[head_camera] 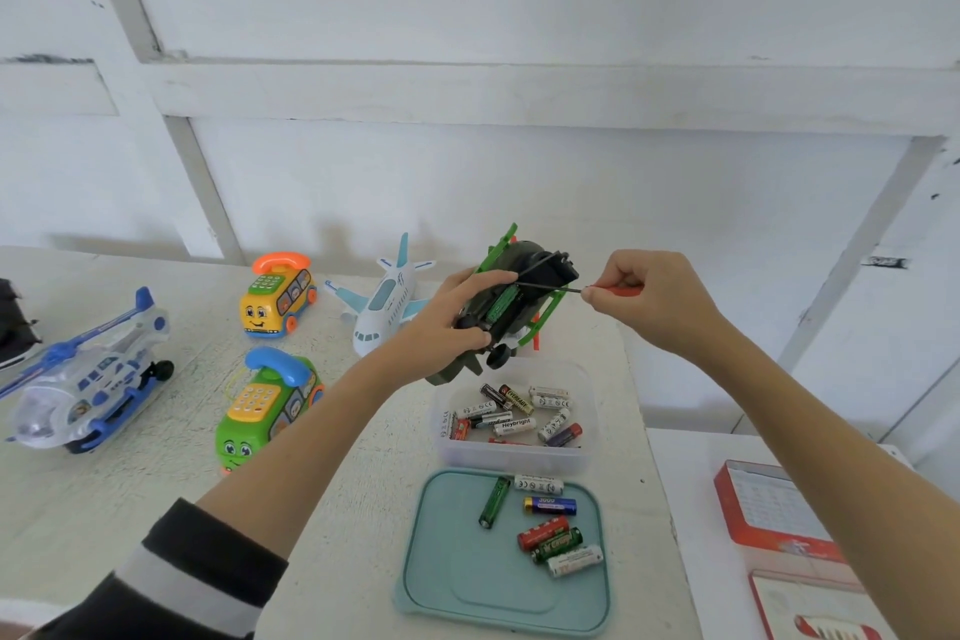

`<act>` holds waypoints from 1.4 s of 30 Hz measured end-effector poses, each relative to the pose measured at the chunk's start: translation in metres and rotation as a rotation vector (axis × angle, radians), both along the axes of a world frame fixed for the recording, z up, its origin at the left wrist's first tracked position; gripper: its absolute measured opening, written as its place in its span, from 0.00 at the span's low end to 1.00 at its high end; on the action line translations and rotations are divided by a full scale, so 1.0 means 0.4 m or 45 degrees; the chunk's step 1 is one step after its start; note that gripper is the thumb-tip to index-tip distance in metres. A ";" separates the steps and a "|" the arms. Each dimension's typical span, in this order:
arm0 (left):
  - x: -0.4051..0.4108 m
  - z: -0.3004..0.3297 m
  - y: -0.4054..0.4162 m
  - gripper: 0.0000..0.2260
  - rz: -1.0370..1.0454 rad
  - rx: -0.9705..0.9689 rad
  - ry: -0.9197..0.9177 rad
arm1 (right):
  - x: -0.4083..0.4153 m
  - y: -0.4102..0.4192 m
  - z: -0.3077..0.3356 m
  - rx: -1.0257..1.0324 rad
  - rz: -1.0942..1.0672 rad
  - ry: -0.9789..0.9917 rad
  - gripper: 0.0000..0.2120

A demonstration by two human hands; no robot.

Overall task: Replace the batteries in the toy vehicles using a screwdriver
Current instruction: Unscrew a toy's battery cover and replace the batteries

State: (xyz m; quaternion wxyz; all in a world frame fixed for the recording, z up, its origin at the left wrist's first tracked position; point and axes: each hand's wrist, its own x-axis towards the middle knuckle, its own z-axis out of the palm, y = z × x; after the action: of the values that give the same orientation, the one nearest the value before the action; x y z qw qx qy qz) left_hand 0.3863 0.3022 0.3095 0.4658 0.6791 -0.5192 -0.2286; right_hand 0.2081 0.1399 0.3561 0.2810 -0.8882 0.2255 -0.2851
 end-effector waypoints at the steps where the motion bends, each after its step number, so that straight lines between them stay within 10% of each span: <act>1: -0.001 0.000 0.000 0.30 -0.003 0.000 0.004 | 0.001 0.000 0.000 -0.010 -0.001 0.004 0.10; 42: -0.011 -0.017 0.007 0.33 0.056 -0.089 -0.091 | 0.027 0.060 0.004 -0.332 -0.137 0.200 0.08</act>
State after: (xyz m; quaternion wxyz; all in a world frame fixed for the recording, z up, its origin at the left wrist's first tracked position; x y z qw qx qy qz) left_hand 0.3817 0.3048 0.3026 0.4754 0.6813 -0.5282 -0.1756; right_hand 0.2190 0.1638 0.3578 0.1291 -0.9234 0.2550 -0.2563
